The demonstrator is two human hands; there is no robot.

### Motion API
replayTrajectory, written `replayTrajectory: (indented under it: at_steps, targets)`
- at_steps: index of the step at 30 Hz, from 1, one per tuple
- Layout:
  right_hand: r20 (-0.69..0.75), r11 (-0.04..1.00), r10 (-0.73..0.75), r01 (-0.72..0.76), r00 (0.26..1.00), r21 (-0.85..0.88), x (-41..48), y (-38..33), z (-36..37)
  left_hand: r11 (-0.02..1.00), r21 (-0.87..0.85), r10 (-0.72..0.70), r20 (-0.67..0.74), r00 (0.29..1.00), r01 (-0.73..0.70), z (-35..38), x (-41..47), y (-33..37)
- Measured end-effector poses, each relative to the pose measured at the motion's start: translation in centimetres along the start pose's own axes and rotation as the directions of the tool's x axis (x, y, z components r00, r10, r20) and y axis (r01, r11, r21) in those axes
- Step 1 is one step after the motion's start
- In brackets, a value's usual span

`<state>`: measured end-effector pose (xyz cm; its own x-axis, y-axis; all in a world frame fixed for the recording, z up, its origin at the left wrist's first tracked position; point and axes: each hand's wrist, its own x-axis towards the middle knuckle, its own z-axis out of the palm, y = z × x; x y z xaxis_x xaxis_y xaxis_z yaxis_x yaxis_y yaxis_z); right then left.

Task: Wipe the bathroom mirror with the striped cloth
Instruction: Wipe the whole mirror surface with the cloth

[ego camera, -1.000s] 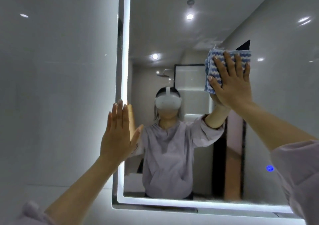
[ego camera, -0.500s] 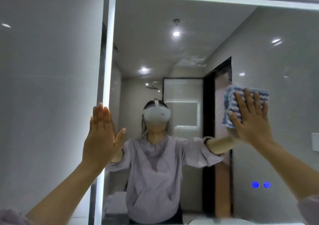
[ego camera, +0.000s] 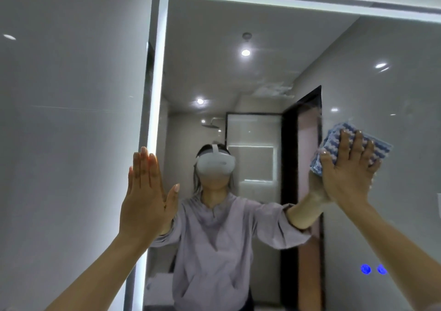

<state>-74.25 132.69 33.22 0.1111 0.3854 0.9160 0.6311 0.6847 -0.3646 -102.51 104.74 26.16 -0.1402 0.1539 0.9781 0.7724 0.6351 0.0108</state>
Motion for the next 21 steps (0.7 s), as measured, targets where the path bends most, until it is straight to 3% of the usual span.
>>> replayTrajectory:
  at_steps: [11,17,21]
  targets:
    - [0.014,0.935,-0.355,0.355,0.935,0.012,0.2,-15.1,0.5,1.0,-0.006,0.016,-0.004,1.0,-0.016,0.0,0.0,-0.2]
    - [0.011,0.788,-0.616,0.616,0.788,0.0,-2.0,-23.4,1.6,0.999,0.044,0.02,0.024,1.0,-0.021,0.1,0.0,-0.2]
    - [0.029,0.735,-0.678,0.678,0.734,0.023,-2.6,-25.7,1.9,0.998,0.059,0.013,0.033,0.999,-0.015,-0.2,0.1,-0.6]
